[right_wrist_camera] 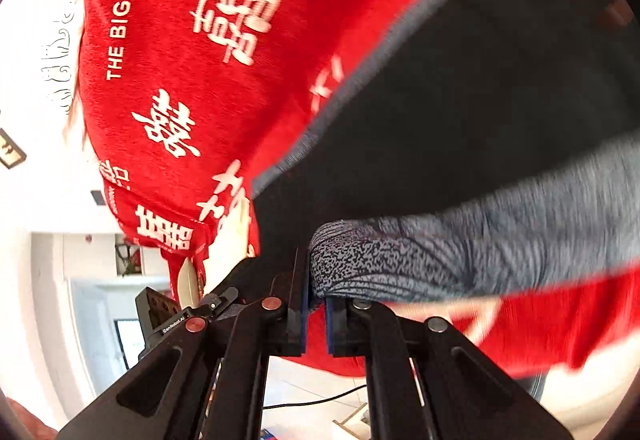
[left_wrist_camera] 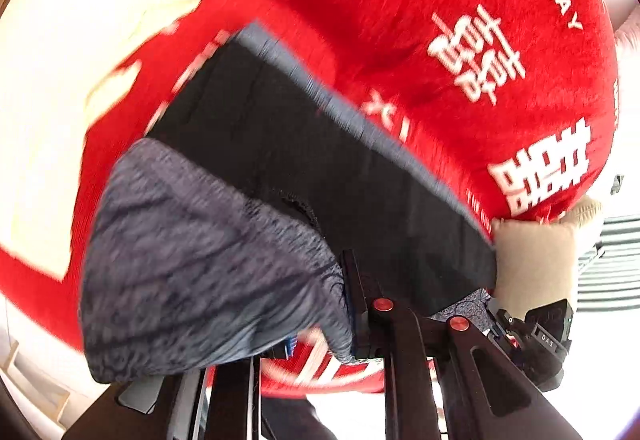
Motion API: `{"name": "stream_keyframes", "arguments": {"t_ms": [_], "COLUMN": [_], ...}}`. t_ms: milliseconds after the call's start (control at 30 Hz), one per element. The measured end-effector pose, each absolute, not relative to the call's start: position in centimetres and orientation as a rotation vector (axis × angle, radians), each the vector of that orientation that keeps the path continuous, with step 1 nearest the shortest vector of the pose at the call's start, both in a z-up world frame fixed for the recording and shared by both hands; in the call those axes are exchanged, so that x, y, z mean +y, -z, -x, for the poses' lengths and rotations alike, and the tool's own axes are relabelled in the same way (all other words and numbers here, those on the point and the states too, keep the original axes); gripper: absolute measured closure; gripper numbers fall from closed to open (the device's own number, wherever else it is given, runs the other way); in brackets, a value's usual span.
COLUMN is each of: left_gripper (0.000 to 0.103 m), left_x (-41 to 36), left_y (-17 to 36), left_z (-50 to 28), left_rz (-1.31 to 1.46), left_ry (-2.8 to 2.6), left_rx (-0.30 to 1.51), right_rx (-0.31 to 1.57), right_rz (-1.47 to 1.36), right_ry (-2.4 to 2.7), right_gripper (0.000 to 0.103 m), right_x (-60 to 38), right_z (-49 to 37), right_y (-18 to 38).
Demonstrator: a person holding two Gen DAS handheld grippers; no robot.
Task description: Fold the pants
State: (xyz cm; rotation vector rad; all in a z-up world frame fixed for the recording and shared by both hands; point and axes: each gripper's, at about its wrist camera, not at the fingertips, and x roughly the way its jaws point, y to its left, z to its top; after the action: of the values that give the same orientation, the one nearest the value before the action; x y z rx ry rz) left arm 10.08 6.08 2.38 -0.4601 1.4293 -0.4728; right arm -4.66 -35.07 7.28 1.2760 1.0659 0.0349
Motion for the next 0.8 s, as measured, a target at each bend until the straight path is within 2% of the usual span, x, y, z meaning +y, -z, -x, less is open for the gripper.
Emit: {"name": "stream_keyframes", "arguments": {"t_ms": [133, 333, 467, 600, 667, 700, 733, 767, 800], "left_gripper": [0.084, 0.084, 0.084, 0.083, 0.081, 0.077, 0.070, 0.045, 0.032], "left_x": [3.5, 0.4, -0.5, -0.6, -0.4, -0.2, -0.2, 0.0, 0.1], "left_y": [-2.2, 2.4, 6.1, 7.0, 6.4, 5.5, 5.0, 4.0, 2.7], "left_z": [-15.3, -22.1, -24.2, -24.8, -24.8, -24.5, -24.1, -23.7, -23.4], "left_rz": [0.442, 0.389, 0.357, 0.359, 0.353, 0.342, 0.324, 0.283, 0.242], "left_ry": [0.439, 0.328, 0.259, 0.213, 0.213, 0.212, 0.205, 0.177, 0.153], "left_rx": [1.415, 1.457, 1.503, 1.529, 1.543, 1.543, 1.535, 1.513, 1.473], "right_rx": [1.132, 1.313, 1.410, 1.443, 1.452, 1.451, 1.439, 1.421, 1.398], "right_rz": [-1.225, -1.157, -1.142, -1.174, -1.196, -1.190, -1.166, -1.141, -1.111], "right_ry": [-0.079, -0.126, -0.122, -0.153, -0.170, -0.171, -0.172, -0.167, -0.166], "right_gripper": [0.096, 0.095, 0.093, 0.090, 0.082, 0.064, 0.038, 0.028, 0.025], "right_x": [-38.2, -41.3, -41.8, -42.4, -42.6, -42.7, -42.8, -42.9, -42.9], "right_z": [-1.6, -10.4, -13.6, -14.0, -14.0, -13.9, -13.9, -13.9, -13.8], "right_y": [-5.8, 0.8, 5.1, 7.2, 6.8, 6.2, 5.1, 4.1, 3.0]}}
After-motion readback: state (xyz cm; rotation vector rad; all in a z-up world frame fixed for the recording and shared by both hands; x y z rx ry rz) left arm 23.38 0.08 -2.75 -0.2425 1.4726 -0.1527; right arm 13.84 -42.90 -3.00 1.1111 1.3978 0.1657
